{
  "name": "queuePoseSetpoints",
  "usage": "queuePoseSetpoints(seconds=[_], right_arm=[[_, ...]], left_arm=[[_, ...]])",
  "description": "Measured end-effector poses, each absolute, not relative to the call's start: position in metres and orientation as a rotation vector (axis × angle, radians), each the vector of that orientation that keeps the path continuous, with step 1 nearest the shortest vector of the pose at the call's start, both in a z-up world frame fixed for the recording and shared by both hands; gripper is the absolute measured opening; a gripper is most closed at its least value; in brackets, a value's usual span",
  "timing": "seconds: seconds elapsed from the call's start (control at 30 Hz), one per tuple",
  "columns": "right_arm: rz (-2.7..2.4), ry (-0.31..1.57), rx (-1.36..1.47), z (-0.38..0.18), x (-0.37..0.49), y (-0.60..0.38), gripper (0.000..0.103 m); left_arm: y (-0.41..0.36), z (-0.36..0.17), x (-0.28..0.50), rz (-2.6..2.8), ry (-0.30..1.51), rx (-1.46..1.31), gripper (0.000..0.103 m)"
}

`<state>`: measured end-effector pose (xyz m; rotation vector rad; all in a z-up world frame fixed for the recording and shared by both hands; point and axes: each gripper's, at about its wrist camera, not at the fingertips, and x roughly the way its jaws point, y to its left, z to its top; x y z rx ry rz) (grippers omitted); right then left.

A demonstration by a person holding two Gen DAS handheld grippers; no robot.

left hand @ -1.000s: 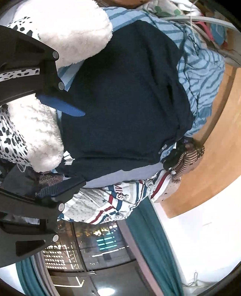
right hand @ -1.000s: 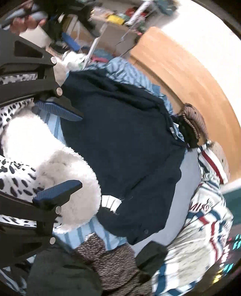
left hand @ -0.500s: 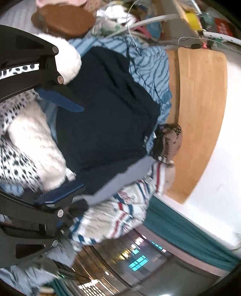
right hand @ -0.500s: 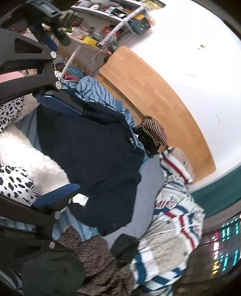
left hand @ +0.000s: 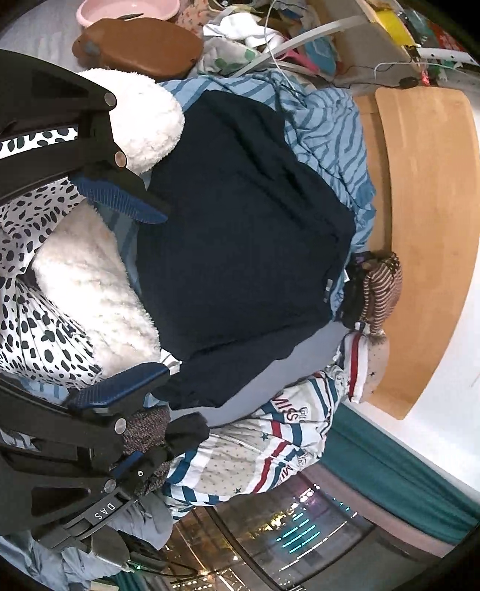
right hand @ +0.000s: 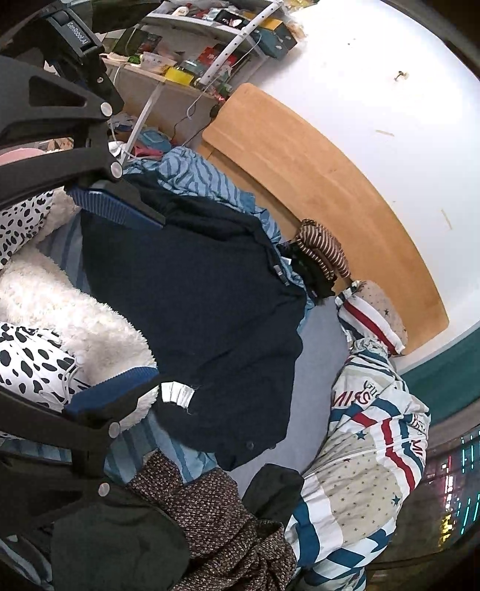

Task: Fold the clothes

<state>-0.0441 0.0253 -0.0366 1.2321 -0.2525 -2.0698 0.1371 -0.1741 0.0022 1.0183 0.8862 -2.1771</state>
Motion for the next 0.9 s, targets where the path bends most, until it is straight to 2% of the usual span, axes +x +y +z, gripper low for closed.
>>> queuePoseSetpoints(seconds=[0.4,0.9], right_arm=[[-2.012,-0.210,1.269,-0.055,-0.042,0.009,0.079],[-1.970,-0.281,1.329,-0.073,-0.057,0.015,0.079]], left_arm=[[-0.191,-0.023,0.132,-2.049,0.899,1.106,0.078],[-0.175,-0.027,0.098,-2.077,0.700,1.195,0.078]])
